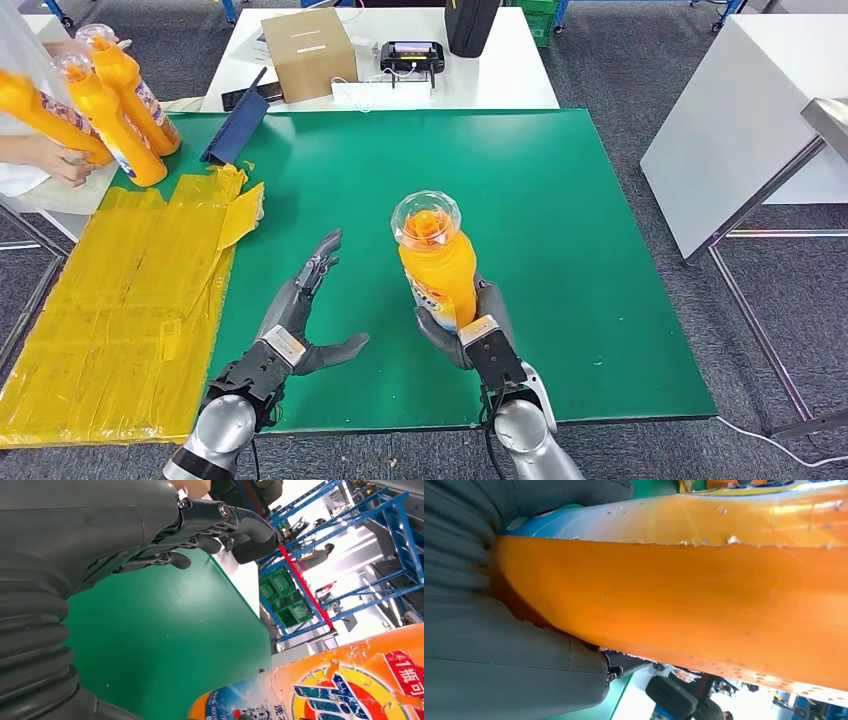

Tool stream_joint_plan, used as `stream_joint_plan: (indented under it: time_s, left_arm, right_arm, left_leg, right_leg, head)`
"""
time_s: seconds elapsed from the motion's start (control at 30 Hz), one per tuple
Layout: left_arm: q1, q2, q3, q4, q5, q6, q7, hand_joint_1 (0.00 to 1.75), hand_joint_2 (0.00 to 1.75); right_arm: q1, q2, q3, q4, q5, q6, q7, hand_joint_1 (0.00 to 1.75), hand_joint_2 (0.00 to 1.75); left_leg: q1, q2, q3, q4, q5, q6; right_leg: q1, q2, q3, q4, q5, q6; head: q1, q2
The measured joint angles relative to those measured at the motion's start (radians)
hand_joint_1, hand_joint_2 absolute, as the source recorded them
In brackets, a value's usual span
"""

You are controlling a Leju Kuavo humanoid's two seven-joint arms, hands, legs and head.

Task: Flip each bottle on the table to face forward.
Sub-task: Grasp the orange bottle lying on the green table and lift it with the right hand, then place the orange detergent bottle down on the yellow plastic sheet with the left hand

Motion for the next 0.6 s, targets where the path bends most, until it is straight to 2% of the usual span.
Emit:
stream_joint_plan:
  time_s: [0.23,0.6]
  left_arm:
    - [-0.006,0.001,-0.006,0.006,0.033,-0.014,-0.006,0.0,1.75]
    - [-0.048,0.004,-0.051,0.006,0.11,-0.051,-0.02,0.0,1.75]
  right_arm:
    - [-0.017,0.005,0.036,0.039,0.017,0.009,0.001,1.75,1.75]
    - [-0.127,0.059,0.236,0.3,0.108,-0.037,-0.01,1.73,1.75]
  left_leg:
    - [0.0,0.0,0.0,0.0,0.0,0.0]
    - [0.001,0.001,0.0,0.0,0.0,0.0]
  right_leg:
    - [0.001,0.0,0.0,0.0,0.0,0.0]
    - [0.001,0.0,-0.001,0.0,0.0,0.0]
  head:
    - [0.0,0.0]
    - [0.0,0.0]
